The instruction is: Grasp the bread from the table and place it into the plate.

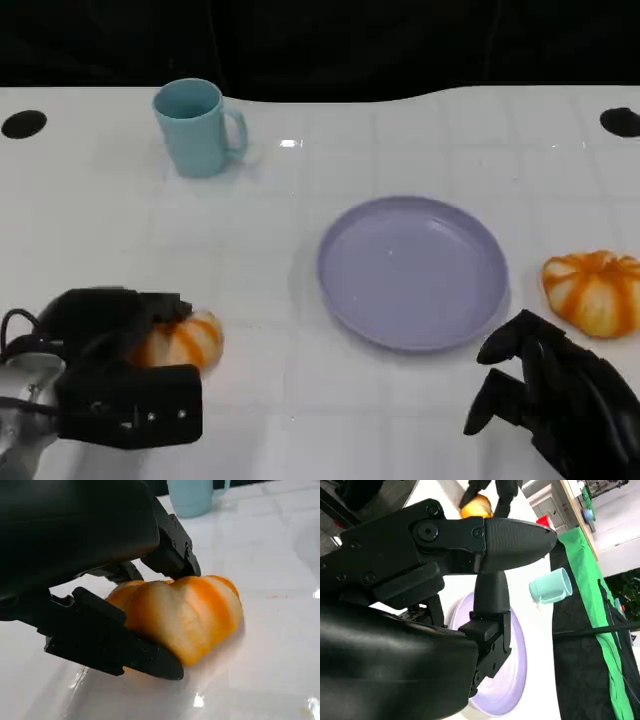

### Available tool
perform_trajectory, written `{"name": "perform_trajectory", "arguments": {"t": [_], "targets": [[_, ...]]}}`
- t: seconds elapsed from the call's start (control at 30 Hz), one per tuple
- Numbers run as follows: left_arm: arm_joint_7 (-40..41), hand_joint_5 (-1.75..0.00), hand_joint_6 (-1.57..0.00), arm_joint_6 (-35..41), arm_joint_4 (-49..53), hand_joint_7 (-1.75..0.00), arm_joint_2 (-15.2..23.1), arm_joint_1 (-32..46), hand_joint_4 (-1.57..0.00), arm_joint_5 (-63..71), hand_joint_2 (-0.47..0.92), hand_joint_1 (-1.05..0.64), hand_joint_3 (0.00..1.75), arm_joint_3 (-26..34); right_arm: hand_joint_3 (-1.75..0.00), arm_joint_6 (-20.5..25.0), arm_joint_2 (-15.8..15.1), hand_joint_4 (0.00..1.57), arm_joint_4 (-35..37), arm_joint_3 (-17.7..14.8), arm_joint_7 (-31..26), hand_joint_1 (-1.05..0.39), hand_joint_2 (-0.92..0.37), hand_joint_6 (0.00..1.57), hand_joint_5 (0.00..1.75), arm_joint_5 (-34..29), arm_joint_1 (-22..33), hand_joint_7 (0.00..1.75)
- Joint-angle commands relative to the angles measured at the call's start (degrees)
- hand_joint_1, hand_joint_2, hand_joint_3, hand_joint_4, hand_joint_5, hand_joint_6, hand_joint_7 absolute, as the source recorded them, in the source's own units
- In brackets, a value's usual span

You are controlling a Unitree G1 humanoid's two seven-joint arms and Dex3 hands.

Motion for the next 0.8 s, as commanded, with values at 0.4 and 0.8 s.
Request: {"name": "perform_trajectory", "arguments": {"t": [0.4,0.8], "targets": [[12.2,-1.75,-0.62,-8.8,3.6,-1.75,-0.2,-0.1,-0.82,-2.8,0.85,-0.21,0.52,0.8,-0.55,-0.3,-0.7,0.59,0.1,-0.5,0.6,-0.52,-0.92,0.39,1.75,-0.2,0.2,1.75],[11.8,-1.75,-0.63,-9.9,-1.8,-1.75,-0.4,0.4,-0.80,-6.2,0.70,-0.15,0.73,3.7,-0.52,-0.4,-0.5,0.58,1.2,-0.9,0.6,-0.52,-0.92,0.39,1.75,0.0,-0.4,1.73]]}}
